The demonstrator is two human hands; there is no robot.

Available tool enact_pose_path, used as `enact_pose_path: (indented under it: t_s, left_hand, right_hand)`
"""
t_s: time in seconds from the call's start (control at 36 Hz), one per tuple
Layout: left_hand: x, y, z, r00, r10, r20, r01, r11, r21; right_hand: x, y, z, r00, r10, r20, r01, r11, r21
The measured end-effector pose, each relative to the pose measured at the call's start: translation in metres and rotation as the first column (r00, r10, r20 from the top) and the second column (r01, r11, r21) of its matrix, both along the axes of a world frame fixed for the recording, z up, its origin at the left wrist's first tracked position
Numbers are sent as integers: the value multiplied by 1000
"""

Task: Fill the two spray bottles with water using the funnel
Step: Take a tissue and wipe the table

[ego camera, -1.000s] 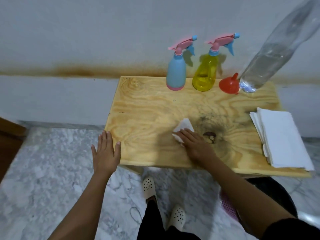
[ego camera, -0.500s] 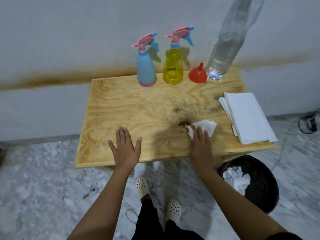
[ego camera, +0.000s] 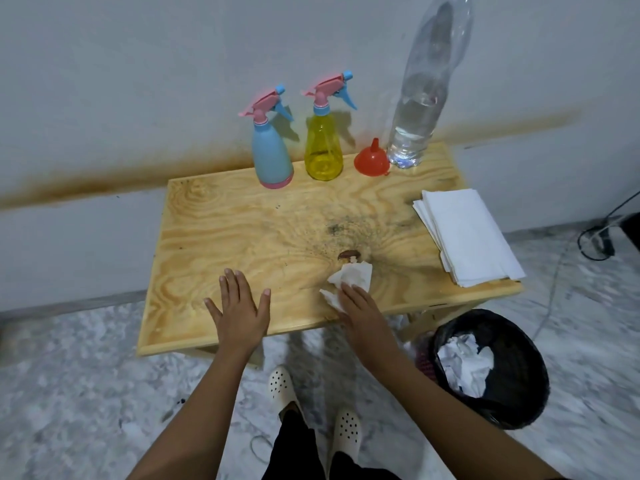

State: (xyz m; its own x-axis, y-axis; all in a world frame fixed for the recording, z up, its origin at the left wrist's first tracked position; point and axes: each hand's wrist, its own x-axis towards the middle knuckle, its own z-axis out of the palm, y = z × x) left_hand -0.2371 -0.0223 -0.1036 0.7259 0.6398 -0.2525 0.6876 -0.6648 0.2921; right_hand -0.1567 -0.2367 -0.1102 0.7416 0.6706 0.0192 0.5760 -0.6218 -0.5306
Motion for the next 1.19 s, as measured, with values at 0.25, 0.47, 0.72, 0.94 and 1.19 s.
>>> enact_pose_path:
  t_s: [0.25,0.47,0.72,0.94,1.19]
  left_hand:
    - [4,-15,7,993,-114,29,114,993,-14]
    - [41,-42,41,850,-331,409,483,799,-357]
    - [124,-78,97,861,-275,428,503,579,-642]
    - [175,-137,111,687,-495,532,727,458,-512]
    - [196,-248,94,364,-757,542,924,222,-310]
  right_hand:
    - [12,-10,18,985,-40,-165,64,988,141]
    - [27,-19,37,983,-47,-175,77,983,167]
    - [58,-52,91,983,-159,-90,176,954,241]
    - [59,-121,123,905,-424,-35,417,867,272]
    - [30,-225,103,746,-663,-67,654,709,265]
